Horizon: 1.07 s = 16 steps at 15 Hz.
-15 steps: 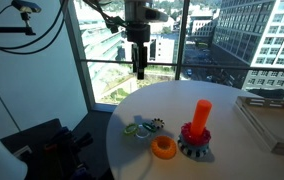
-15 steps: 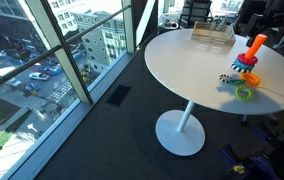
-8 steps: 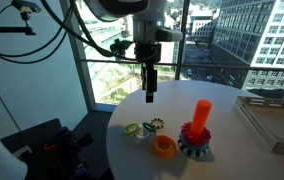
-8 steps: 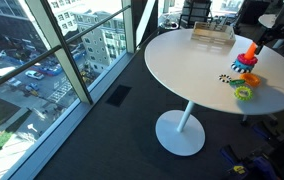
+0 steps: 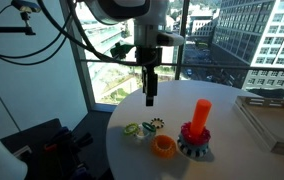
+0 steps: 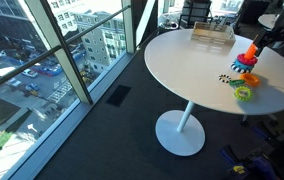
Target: Put the orange ring on the ring holder
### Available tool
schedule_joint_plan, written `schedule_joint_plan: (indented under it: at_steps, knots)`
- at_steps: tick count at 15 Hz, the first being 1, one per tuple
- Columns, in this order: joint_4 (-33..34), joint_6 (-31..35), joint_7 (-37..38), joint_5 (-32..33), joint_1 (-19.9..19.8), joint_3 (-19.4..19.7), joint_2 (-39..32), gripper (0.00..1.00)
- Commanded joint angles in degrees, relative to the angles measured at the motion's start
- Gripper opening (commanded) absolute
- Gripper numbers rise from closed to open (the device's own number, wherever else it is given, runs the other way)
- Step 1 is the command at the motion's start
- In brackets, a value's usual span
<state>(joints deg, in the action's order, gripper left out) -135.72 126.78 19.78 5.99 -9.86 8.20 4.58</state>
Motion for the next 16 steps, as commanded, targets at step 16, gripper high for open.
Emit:
schedule_joint_plan:
  at_steps: [16]
  knots:
    - [4.08,10.37,-0.02,-1.59,-3.71,5.94,-13.7,1.0]
